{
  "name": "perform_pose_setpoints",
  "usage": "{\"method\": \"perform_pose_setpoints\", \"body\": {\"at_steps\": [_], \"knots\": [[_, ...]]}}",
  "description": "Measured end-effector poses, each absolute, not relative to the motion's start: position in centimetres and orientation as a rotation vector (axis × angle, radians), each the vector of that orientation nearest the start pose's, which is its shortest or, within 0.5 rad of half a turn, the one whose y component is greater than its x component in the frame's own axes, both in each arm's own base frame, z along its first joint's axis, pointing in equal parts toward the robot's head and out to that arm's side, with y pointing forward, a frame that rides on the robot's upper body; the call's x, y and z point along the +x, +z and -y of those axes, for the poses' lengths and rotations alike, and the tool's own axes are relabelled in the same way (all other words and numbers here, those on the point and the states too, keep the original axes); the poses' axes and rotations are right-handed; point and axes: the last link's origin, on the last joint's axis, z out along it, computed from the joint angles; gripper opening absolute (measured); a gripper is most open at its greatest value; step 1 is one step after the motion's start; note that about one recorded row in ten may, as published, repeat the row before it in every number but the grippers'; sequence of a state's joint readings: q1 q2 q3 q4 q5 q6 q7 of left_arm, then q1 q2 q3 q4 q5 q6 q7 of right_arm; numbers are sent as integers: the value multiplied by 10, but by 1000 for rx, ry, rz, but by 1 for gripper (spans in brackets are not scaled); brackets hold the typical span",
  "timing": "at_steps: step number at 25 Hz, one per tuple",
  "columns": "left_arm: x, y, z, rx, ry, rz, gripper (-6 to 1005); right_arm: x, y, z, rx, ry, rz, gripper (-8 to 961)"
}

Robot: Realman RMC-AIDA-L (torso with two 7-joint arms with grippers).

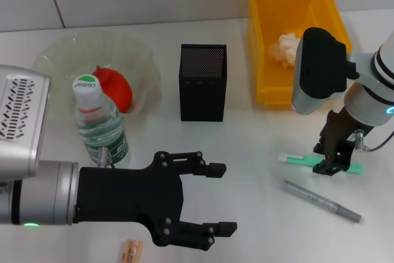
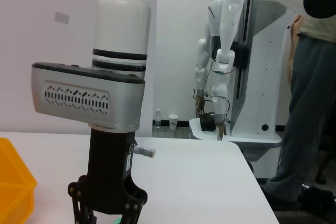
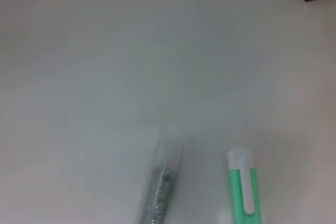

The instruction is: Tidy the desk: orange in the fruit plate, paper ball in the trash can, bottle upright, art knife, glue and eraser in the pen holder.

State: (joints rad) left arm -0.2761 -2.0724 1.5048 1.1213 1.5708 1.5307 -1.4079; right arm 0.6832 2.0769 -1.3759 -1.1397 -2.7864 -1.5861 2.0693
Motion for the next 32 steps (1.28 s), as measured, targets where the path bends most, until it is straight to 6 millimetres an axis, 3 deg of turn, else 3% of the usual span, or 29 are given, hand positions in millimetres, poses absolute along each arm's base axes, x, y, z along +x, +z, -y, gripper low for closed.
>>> {"method": "perform_pose_setpoints", "body": {"at_steps": [32], "knots": [[-179, -42, -263, -3079, -770, 47, 813, 220, -12, -359, -2790, -980, -410, 275]]}}
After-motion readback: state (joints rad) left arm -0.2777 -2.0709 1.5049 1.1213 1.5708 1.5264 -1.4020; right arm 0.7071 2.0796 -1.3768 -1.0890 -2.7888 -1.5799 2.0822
